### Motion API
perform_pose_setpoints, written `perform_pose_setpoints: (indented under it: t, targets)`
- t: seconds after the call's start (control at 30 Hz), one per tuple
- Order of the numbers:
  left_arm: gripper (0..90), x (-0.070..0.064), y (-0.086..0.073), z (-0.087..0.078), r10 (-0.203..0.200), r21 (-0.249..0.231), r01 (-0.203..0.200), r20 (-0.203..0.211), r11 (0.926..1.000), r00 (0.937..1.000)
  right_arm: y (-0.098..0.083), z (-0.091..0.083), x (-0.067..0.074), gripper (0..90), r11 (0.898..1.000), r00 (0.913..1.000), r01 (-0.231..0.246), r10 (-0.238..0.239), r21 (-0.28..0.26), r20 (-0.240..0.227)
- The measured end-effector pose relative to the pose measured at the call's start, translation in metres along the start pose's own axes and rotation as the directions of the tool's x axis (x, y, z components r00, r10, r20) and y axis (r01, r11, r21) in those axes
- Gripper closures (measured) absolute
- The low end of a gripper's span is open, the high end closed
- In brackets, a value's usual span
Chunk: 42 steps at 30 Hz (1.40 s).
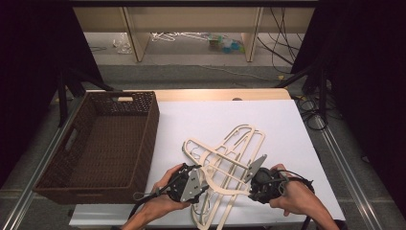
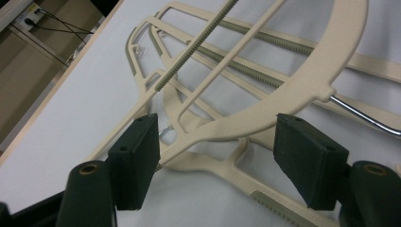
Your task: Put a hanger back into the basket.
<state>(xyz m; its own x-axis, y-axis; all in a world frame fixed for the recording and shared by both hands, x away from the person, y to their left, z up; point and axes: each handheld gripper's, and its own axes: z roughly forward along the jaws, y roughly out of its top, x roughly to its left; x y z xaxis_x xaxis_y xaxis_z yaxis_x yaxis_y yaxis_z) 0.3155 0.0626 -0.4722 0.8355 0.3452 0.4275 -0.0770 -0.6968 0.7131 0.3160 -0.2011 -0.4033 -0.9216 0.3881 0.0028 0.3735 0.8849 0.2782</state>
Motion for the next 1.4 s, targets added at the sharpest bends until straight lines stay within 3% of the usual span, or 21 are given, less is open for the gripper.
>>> perform_pose_setpoints:
  t: [0.03,0.13,0.27,0.4,0.5,0.53,0.57,0.6,0.67,0.77,0.83,0.87,0.93,0.97,1.0,1.07,1.1,1.2,1.27,1.33,1.4]
  targets:
    - [35.2,0.0,0.0,0.002,0.03,0.012,-0.03,0.025,0.9995,0.9992,0.0,0.0,-0.001,79.8,1.0,1.0,0.006,-0.006,-0.003,0.001]
    - [35.8,0.0,0.0,0.004,0.058,0.018,-0.058,0.016,0.9982,0.9982,0.0,-0.002,-0.001,79.8,1.0,1.0,0.008,-0.008,0.008,0.002]
    - [35.9,0.0,-0.001,0.006,0.073,0.031,-0.074,0.027,0.9968,0.997,-0.001,-0.004,0.0,79.8,1.0,1.0,0.008,-0.008,-0.003,0.006]
    - [35.7,0.001,0.001,0.01,0.151,0.058,-0.152,0.008,0.9867,0.9884,0.0,-0.006,-0.001,79.8,1.0,0.9998,0.021,-0.021,0.015,-0.002]
    - [35.5,0.001,0.004,0.015,0.177,0.051,-0.178,0.023,0.9826,0.9839,0.0,-0.006,0.0,79.8,0.999,0.9995,0.033,-0.033,0.005,-0.006]
    - [35.6,0.001,0.005,0.016,0.201,0.048,-0.202,0.031,0.9782,0.9792,0.001,-0.006,0.0,79.8,0.999,0.9994,0.035,-0.035,-0.001,-0.009]
    - [42.0,0.002,0.007,0.018,0.254,0.007,-0.255,0.081,0.9669,0.9639,0.0,-0.006,0.0,79.8,0.999,0.9995,0.031,-0.031,-0.008,-0.005]
    - [42.5,0.002,0.007,0.018,0.254,0.007,-0.255,0.081,0.9669,0.9639,0.0,-0.006,0.0,79.8,0.999,0.9995,0.031,-0.031,-0.008,-0.005]
    - [44.4,0.005,0.008,0.02,0.288,-0.017,-0.288,0.119,0.9576,0.9503,-0.001,-0.003,-0.002,79.7,0.999,0.9993,0.034,-0.034,-0.012,-0.018]
    - [53.9,0.007,0.009,0.019,0.296,-0.048,-0.292,0.129,0.9552,0.9465,-0.002,-0.001,-0.005,79.6,0.999,0.9987,0.041,-0.041,0.002,-0.03]
    - [57.6,0.009,0.01,0.017,0.331,-0.073,-0.323,0.143,0.9435,0.9329,-0.006,0.002,-0.009,79.7,0.999,0.9984,0.037,-0.038,-0.027,-0.04]
    - [61.3,0.011,0.013,0.017,0.373,-0.101,-0.361,0.159,0.9272,0.914,-0.006,0.002,-0.01,79.7,0.999,0.9986,0.031,-0.032,-0.025,-0.042]
    - [66.7,0.011,0.015,0.016,0.379,-0.106,-0.366,0.169,0.9246,0.9098,-0.008,0.004,-0.013,79.8,0.999,0.9981,0.04,-0.041,-0.033,-0.045]
    - [67.9,0.013,0.017,0.015,0.413,-0.093,-0.403,0.195,0.9105,0.8894,-0.008,0.004,-0.014,79.8,0.999,0.9979,0.038,-0.04,-0.035,-0.052]
    - [69.4,0.011,0.017,0.016,0.396,-0.107,-0.382,0.185,0.918,0.8995,-0.009,0.004,-0.015,79.9,0.999,0.9978,0.037,-0.039,-0.033,-0.053]
    - [71.3,0.011,0.021,0.015,0.427,-0.096,-0.416,0.189,0.9043,0.8845,-0.011,0.004,-0.018,79.8,0.998,0.9974,0.037,-0.039,-0.044,-0.06]
    - [72.3,0.01,0.022,0.015,0.424,-0.099,-0.413,0.185,0.9054,0.8864,-0.012,0.003,-0.019,79.8,0.998,0.9978,0.033,-0.035,-0.048,-0.056]
    - [77.9,0.011,0.028,0.01,0.455,-0.095,-0.445,0.164,0.8902,0.875,-0.014,0.001,-0.022,79.1,0.998,0.9984,0.026,-0.029,-0.056,-0.048]
    - [79.6,0.015,0.034,0.006,0.456,-0.114,-0.443,0.146,0.8893,0.8779,-0.013,-0.002,-0.022,77.2,0.998,0.9993,0.02,-0.022,-0.062,-0.032]
    - [82.5,0.019,0.041,0.002,0.489,-0.105,-0.478,0.124,0.8719,0.8637,-0.013,-0.008,-0.023,73.1,0.996,0.9999,-0.004,0.003,-0.085,-0.012]
    - [85.7,0.022,0.046,0.0,0.5,-0.117,-0.489,0.09,0.8642,0.8614,-0.013,-0.019,-0.028,62.5,0.987,0.997,-0.046,0.055,-0.154,0.054]
